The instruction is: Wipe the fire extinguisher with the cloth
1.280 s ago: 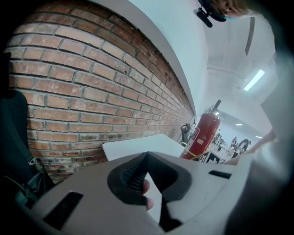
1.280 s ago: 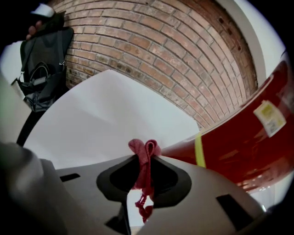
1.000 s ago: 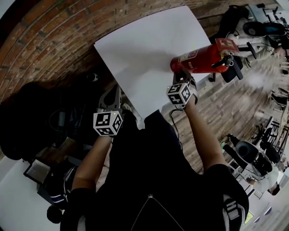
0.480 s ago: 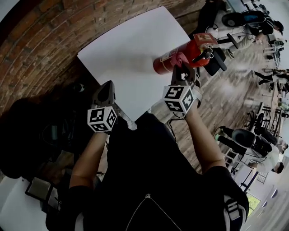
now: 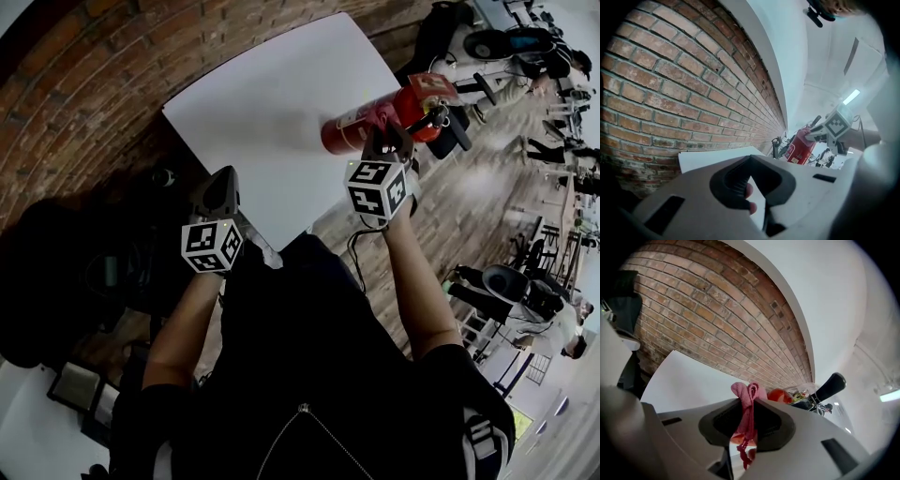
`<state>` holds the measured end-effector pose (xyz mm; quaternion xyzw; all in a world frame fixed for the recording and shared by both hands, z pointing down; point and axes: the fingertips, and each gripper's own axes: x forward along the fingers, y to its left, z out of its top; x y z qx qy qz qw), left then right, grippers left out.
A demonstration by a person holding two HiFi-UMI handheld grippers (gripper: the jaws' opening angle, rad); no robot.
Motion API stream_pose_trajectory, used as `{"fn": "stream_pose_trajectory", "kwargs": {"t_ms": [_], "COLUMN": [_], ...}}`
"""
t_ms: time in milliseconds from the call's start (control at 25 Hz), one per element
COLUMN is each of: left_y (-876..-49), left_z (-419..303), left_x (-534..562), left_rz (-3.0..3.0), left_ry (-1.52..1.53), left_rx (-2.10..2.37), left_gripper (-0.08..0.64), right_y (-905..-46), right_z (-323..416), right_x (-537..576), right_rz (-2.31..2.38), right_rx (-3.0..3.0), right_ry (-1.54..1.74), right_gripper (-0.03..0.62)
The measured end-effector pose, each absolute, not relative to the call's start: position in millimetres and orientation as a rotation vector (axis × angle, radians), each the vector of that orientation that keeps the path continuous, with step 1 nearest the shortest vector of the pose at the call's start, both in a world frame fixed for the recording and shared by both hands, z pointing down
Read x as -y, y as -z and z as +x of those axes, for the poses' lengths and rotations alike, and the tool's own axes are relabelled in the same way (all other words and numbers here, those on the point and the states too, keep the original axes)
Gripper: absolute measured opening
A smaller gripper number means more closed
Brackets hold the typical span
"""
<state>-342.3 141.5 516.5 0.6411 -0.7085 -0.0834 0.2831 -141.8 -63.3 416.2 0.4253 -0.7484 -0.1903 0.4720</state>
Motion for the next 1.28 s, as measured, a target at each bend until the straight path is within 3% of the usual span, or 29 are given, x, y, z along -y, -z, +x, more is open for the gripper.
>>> {"fn": "stream_pose_trajectory", "kwargs": {"t_ms": [1280], "left_y": [-542], "left_z": [-374], "left_x": [-189], "left_rz": [1.586], "left_ry": [0.158], "left_rx": [1.962], "left_gripper": [0.028], "right_y": [-548], "right_z": [-151], "right_x": [71], "right_rz": [0.940], "right_rx": [1.768], "right_ry": [0.350], "right_gripper": [0.087]}}
